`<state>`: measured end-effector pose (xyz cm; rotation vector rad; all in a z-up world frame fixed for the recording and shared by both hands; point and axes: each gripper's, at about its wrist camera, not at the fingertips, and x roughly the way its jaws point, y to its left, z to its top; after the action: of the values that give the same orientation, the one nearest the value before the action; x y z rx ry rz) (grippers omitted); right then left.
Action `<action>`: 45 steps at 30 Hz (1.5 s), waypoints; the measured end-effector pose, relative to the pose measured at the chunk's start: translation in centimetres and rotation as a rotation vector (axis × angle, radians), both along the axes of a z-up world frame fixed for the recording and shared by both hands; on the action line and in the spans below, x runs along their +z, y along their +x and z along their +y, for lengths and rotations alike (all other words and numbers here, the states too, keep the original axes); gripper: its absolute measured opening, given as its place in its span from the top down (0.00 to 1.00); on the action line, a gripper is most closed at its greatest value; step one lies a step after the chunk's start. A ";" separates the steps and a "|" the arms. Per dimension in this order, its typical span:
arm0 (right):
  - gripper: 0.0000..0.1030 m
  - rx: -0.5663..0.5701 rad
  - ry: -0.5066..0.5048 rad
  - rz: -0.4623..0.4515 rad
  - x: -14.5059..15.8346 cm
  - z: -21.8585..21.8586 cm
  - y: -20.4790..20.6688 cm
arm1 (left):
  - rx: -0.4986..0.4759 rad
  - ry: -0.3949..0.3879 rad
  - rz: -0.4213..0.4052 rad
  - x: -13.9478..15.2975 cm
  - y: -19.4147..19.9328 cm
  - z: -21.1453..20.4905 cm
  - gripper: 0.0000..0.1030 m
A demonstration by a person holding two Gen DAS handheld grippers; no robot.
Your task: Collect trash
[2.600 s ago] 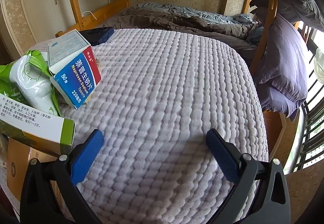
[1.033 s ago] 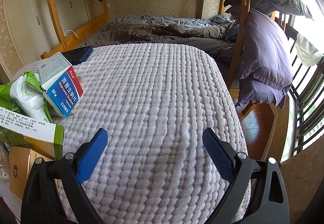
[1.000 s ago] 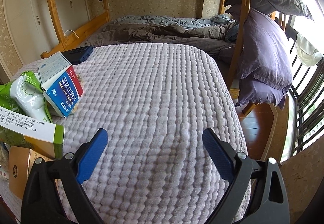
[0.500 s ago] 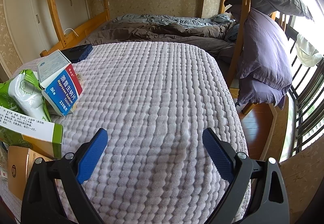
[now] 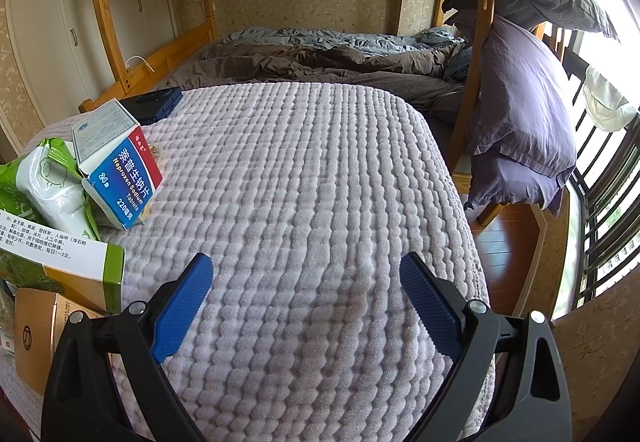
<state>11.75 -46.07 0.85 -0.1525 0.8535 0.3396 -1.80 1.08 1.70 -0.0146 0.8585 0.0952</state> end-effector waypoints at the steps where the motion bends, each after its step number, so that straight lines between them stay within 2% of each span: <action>1: 0.10 0.001 -0.001 0.000 0.0 0.0 0.0 | 0.000 0.000 -0.001 0.0 0.0 0.0 0.01; 25: 0.10 0.003 0.000 -0.002 0.1 0.0 0.1 | 0.002 0.004 -0.007 0.2 -0.1 0.1 0.01; 31: 0.10 -0.007 0.004 -0.044 1.4 -0.3 -1.1 | 0.013 0.013 -0.029 1.1 -0.8 -0.2 0.01; 34: 0.10 0.000 -0.032 -0.088 2.6 -0.1 -2.5 | 0.003 0.033 -0.045 2.2 -1.5 -0.8 0.01; 36: 0.10 0.005 -0.033 -0.124 3.6 -0.2 -3.7 | -0.013 0.037 -0.060 3.2 -2.0 -1.4 0.01; 39: 0.10 0.008 0.027 -0.161 5.3 -0.9 -5.7 | -0.040 0.009 -0.084 5.2 -3.2 -2.3 0.01; 42: 0.10 -0.005 0.023 -0.100 6.1 -0.9 -7.4 | -0.151 -0.034 -0.095 6.9 -5.1 -4.3 0.01; 45: 0.10 0.069 0.037 -0.062 6.0 -0.2 -10.3 | -0.289 -0.009 -0.074 6.9 -6.6 -8.1 0.01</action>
<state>1.50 -46.26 6.82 -0.1576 0.7813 0.4128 -8.39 -7.07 8.58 0.0967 0.7794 -0.1790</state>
